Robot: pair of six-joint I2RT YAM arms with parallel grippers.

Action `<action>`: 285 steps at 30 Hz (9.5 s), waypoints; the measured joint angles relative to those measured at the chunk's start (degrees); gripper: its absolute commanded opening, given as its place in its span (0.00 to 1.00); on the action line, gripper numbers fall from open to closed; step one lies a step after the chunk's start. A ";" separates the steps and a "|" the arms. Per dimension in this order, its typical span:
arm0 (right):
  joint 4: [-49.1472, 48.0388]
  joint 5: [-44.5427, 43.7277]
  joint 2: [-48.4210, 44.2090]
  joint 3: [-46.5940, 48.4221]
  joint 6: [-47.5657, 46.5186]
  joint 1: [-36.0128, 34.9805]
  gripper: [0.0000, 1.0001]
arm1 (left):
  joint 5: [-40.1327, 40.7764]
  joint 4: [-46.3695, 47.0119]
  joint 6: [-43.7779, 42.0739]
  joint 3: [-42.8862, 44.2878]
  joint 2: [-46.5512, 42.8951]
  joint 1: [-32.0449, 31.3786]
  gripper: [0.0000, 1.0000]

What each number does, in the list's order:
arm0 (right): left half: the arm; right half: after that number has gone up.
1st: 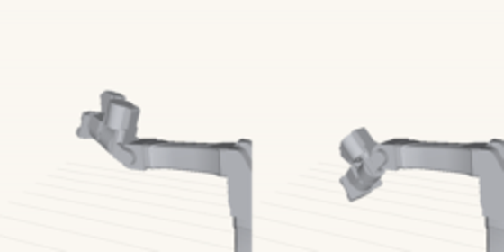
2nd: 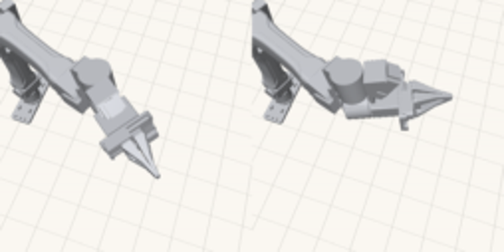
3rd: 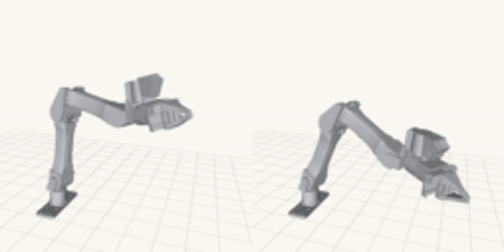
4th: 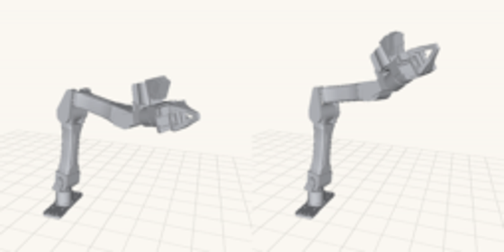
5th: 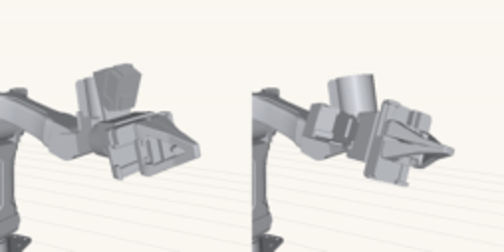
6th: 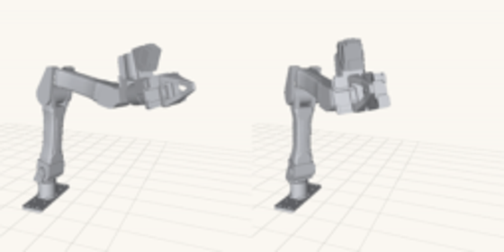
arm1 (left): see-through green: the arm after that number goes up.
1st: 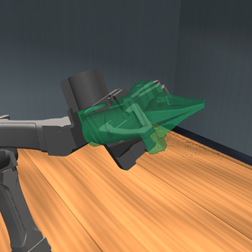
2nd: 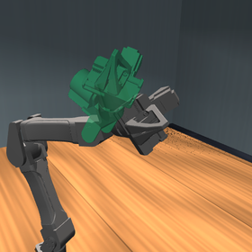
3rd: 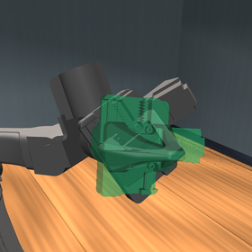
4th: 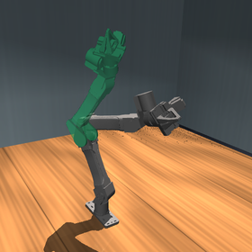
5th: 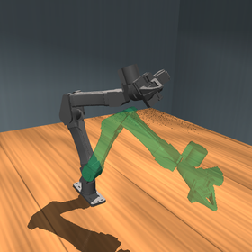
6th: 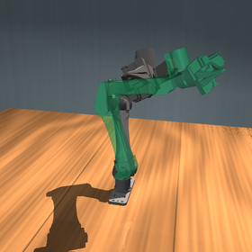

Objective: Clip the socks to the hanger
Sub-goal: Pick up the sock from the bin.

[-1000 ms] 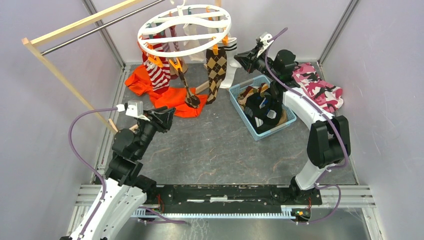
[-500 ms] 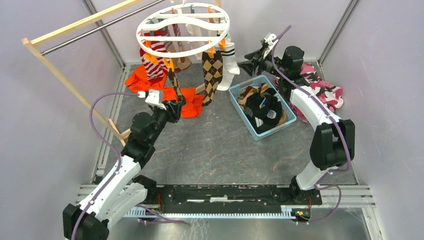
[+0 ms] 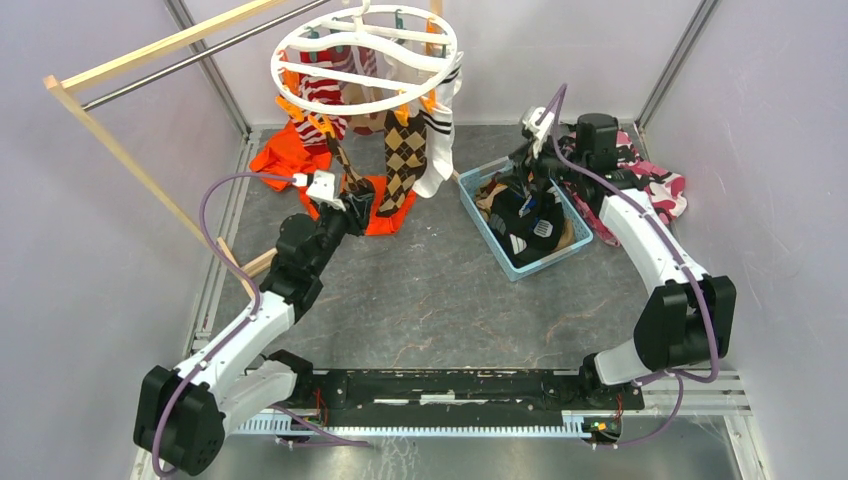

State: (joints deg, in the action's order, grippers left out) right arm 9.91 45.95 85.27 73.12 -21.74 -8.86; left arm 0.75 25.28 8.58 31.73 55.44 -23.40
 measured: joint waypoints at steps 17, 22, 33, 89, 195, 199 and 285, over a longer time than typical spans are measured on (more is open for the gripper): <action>46.27 -0.11 1.42 0.70 -65.13 1.18 0.72 | -7.13 -10.99 0.09 -1.40 -16.94 0.00 0.61; 50.07 -1.42 7.10 5.05 -74.10 1.25 0.61 | -7.89 -14.10 0.09 -1.60 -20.57 0.02 0.63; 49.05 -6.43 12.28 6.03 -70.90 1.38 0.20 | -10.43 -17.88 2.49 -1.60 -23.76 0.00 0.66; 12.04 -20.59 5.09 -2.80 3.50 6.12 0.64 | -25.49 -2.62 26.69 1.01 -17.90 0.00 0.96; -27.26 19.06 -13.99 -10.03 8.48 -31.95 0.00 | -25.55 -29.55 93.50 -3.63 -26.84 0.00 0.87; -29.14 19.96 -11.78 -8.66 6.97 -33.88 0.00 | -27.02 -29.33 96.41 -5.57 -27.74 0.00 0.86; -40.85 8.00 -20.79 -30.21 46.49 -21.62 0.91 | -50.86 -42.73 -24.22 24.15 -8.46 -0.11 0.02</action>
State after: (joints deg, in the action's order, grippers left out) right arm -30.94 53.95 64.49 42.92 24.75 -30.48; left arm -50.11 -17.45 -15.64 55.88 46.98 -23.51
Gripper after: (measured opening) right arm 0.867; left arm 0.046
